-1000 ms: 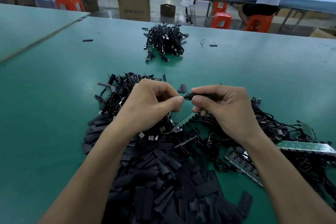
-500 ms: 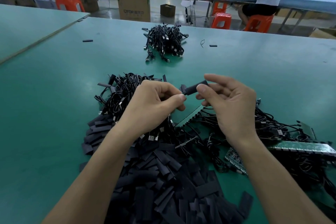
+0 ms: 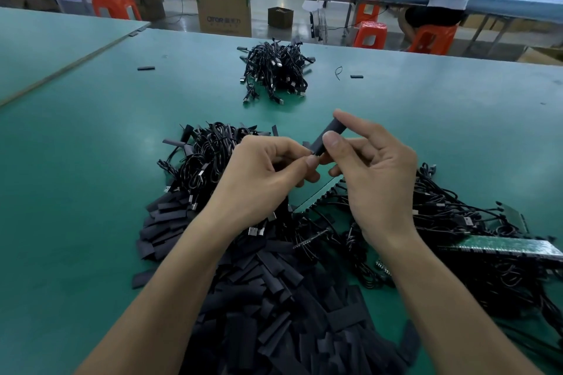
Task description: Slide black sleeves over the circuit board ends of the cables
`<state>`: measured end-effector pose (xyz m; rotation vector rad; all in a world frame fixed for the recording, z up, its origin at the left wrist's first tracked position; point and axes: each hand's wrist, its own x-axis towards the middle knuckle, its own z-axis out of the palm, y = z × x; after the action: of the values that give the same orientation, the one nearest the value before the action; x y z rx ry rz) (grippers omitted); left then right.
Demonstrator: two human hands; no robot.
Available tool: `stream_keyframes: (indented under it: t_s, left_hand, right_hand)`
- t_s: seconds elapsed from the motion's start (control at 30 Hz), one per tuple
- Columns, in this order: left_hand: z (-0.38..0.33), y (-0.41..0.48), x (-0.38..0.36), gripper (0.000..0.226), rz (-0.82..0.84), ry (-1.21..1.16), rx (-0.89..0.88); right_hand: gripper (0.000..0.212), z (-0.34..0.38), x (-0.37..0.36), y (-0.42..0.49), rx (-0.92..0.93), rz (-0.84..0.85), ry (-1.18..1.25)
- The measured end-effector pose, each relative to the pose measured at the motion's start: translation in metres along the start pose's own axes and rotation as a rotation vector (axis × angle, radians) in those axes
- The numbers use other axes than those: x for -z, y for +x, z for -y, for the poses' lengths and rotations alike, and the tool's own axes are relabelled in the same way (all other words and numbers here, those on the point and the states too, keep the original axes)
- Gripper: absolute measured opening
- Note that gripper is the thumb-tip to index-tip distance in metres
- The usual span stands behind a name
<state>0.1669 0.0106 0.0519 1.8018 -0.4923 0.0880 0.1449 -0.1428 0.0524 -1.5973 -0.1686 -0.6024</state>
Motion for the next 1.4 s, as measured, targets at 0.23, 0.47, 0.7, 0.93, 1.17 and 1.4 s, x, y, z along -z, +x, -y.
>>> stream_keyframes:
  t_s: [0.23, 0.47, 0.7, 0.93, 1.17, 1.4]
  left_hand:
    - [0.002, -0.001, 0.012, 0.026, 0.200, 0.132, 0.139]
    - [0.004, 0.002, 0.014, 0.007, 0.072, 0.172, 0.088]
    - [0.013, 0.011, 0.034, 0.014, -0.461, 0.063, 0.039]
    - [0.026, 0.009, 0.036, 0.040, -0.545, 0.376, 0.184]
    - [0.027, 0.006, 0.033, 0.030, -0.526, 0.589, 0.204]
    - [0.031, 0.008, 0.030, 0.052, -0.342, 0.622, 0.282]
  right_hand:
    - [0.019, 0.010, 0.003, 0.013, -0.113, -0.079, 0.183]
    - [0.021, 0.017, 0.006, 0.023, -0.151, -0.103, 0.193]
    - [0.011, -0.005, 0.020, 0.014, -0.368, 0.312, -0.324]
    - [0.024, -0.025, 0.006, 0.011, -0.254, 0.742, -0.964]
    - [0.054, -0.031, -0.014, 0.007, -0.078, 0.909, -1.304]
    - [0.032, -0.039, -0.021, 0.000, -0.159, 0.780, -1.232]
